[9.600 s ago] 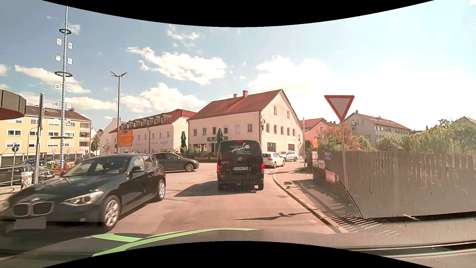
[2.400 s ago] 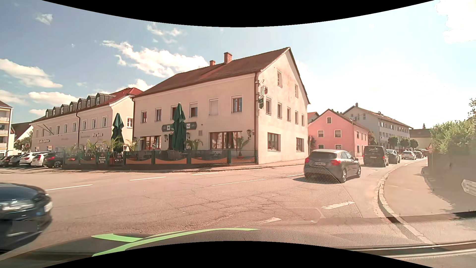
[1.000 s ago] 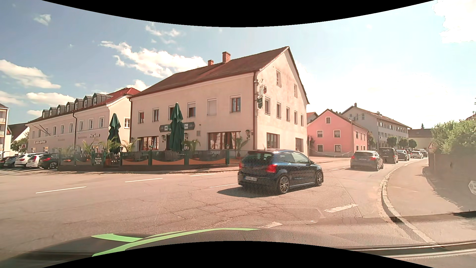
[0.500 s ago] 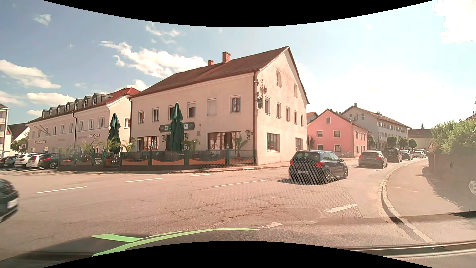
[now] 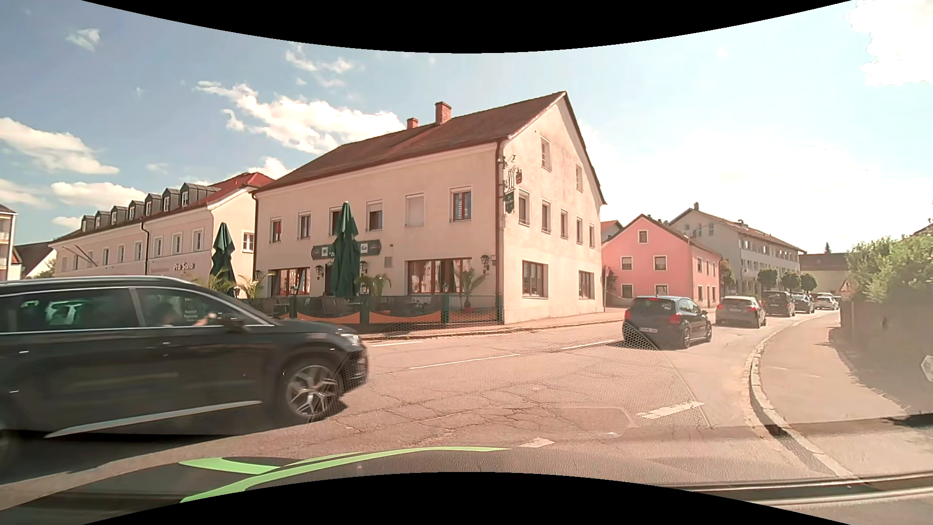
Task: Follow the waypoints while adhering to traffic rules and regulations
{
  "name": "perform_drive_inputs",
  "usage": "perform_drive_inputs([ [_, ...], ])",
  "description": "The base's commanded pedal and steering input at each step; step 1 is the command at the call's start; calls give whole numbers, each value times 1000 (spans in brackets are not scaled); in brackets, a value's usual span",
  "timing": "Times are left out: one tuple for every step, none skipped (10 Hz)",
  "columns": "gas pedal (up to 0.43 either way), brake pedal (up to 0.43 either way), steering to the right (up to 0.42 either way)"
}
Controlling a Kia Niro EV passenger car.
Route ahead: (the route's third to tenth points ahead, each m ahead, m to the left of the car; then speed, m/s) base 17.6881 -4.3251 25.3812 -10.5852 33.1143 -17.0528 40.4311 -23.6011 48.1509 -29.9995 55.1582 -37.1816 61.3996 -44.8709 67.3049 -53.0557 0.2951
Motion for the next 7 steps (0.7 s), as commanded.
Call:
perform_drive_inputs([
  [59, 0, 78],
  [79, 0, 78],
  [98, 0, 78],
  [110, 0, 78],
  [110, 0, 78],
  [118, 0, 78],
  [138, 0, 79],
])
